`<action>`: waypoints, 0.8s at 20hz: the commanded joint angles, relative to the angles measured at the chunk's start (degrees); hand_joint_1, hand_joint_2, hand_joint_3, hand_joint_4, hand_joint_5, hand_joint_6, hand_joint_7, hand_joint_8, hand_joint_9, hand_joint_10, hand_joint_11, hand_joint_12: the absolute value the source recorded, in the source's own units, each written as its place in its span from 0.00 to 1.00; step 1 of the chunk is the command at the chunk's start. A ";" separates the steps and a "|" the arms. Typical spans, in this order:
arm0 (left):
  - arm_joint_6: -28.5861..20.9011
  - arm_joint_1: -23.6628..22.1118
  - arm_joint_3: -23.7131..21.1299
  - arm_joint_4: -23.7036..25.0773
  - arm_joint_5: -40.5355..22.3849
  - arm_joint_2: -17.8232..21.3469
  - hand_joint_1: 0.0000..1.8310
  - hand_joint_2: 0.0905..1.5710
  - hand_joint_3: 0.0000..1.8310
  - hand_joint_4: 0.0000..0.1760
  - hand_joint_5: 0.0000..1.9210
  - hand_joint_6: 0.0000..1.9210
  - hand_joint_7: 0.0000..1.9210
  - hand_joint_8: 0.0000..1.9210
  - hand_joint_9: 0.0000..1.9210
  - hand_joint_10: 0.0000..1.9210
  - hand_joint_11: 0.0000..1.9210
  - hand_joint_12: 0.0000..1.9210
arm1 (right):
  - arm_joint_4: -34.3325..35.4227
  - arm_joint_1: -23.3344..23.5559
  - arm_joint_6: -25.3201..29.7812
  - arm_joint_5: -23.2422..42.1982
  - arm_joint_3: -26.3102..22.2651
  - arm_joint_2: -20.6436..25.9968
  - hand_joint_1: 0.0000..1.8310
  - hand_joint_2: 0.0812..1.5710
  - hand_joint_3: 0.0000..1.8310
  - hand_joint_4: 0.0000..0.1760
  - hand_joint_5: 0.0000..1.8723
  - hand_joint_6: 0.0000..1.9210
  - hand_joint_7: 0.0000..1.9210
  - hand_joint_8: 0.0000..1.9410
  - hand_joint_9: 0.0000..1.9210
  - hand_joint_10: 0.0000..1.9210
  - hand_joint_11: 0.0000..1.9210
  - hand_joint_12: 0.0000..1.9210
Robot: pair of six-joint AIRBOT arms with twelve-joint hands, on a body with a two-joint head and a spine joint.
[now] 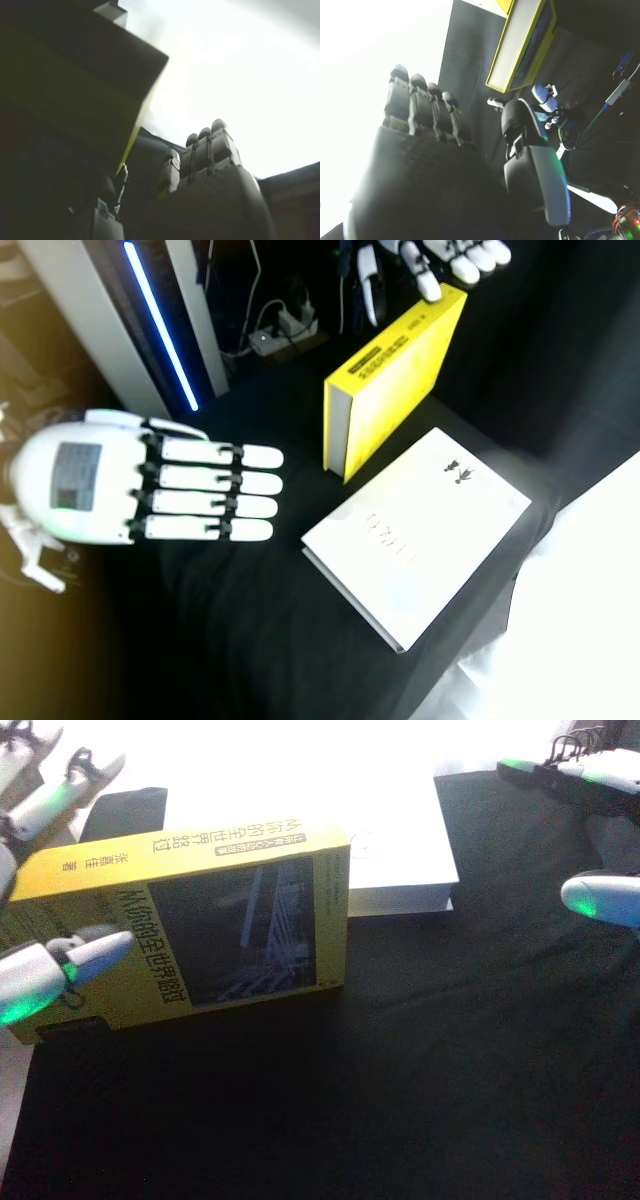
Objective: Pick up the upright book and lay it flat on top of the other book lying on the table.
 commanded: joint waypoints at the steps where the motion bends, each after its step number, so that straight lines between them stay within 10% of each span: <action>1: -0.31 -0.14 0.51 0.92 -6.79 0.09 0.18 0.65 0.00 1.00 0.00 0.00 0.00 0.00 0.00 0.00 0.00 0.00 | 2.73 0.26 0.38 6.34 0.24 0.18 0.28 0.87 0.00 0.00 0.00 0.00 0.00 0.00 0.00 0.00 0.00 0.00; 6: -1.59 -0.01 2.66 -3.05 -3.94 -1.63 0.11 0.65 0.00 1.00 0.00 0.00 0.00 0.00 0.00 0.00 0.00 0.00 | 2.74 0.21 0.40 6.34 0.26 0.05 0.26 0.88 0.00 0.00 0.00 0.00 0.00 0.00 0.00 0.00 0.00 0.00; 8: -5.52 0.01 4.07 -3.24 -2.49 -2.42 0.25 0.70 0.01 1.00 0.00 0.00 0.00 0.00 0.00 0.00 0.00 0.00 | 2.74 0.18 0.43 6.34 0.26 0.05 0.28 0.87 0.00 0.06 0.00 0.00 0.00 0.00 0.00 0.00 0.00 0.00; 9: -7.09 0.12 4.50 -3.23 -2.01 -2.68 0.32 0.71 0.00 0.94 0.08 0.00 0.09 0.04 0.09 0.00 0.00 0.23 | 2.74 0.14 0.47 6.34 0.26 0.05 0.28 0.87 0.00 0.00 0.00 0.00 0.00 0.00 0.00 0.00 0.00 0.00; 11: -9.74 0.69 5.11 -2.96 -1.55 -3.11 0.45 0.69 0.00 0.34 0.28 0.02 0.35 0.03 0.35 0.05 0.11 0.58 | 2.81 0.04 0.51 6.34 0.26 0.05 0.28 0.87 0.00 0.11 0.00 0.00 0.00 0.00 0.00 0.00 0.00 0.00; 12: -11.03 1.02 5.24 -2.56 -1.53 -3.12 0.49 0.69 0.00 0.24 0.36 0.03 0.40 0.02 0.42 0.06 0.16 0.64 | 2.87 0.01 0.53 6.34 0.25 0.04 0.27 0.87 0.00 0.09 0.00 0.00 0.00 0.00 0.00 0.00 0.00 0.00; 13: -13.09 1.58 5.43 -2.06 -1.69 -3.12 0.64 0.70 0.00 0.00 0.40 0.47 0.53 0.40 0.58 0.14 0.29 0.67 | 2.96 -0.05 0.53 6.34 0.25 0.03 0.27 0.87 0.00 0.08 0.00 0.00 0.00 0.00 0.00 0.00 0.00 0.00; 16: -23.98 4.93 6.45 -0.12 -5.59 -2.76 0.68 0.71 0.00 0.00 0.42 0.55 0.56 0.54 0.67 0.25 0.47 0.64 | 3.17 -0.39 0.54 6.34 0.26 0.03 0.32 0.87 0.00 0.13 0.00 0.00 0.00 0.00 0.00 0.00 0.00 0.00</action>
